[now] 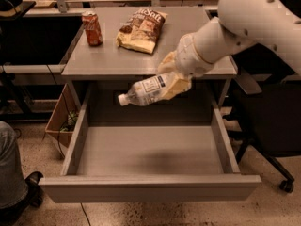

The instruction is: Pick blue plastic bottle from top drawer and place on counter

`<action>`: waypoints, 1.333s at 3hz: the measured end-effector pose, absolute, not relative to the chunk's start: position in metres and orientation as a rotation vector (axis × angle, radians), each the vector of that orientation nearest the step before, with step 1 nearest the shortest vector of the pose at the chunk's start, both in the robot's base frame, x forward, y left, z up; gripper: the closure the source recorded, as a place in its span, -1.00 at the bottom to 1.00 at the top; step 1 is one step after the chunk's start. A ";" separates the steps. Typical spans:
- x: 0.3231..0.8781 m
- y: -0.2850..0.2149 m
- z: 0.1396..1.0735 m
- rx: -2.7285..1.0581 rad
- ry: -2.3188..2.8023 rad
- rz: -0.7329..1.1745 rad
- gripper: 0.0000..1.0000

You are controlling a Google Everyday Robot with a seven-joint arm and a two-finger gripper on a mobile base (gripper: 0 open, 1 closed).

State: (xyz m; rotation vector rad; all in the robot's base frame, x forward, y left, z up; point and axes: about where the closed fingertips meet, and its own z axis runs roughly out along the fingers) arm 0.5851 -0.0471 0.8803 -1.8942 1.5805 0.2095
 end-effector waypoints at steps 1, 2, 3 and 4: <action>0.606 -0.022 0.935 -1.948 1.521 0.146 1.00; 0.622 -0.009 0.966 -1.962 1.487 0.107 1.00; 0.661 0.006 0.982 -1.938 1.414 0.096 1.00; 0.695 0.006 0.970 -1.883 1.374 0.131 1.00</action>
Offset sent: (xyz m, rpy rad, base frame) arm 0.0569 0.0508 0.1265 -0.0664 -0.1373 0.0674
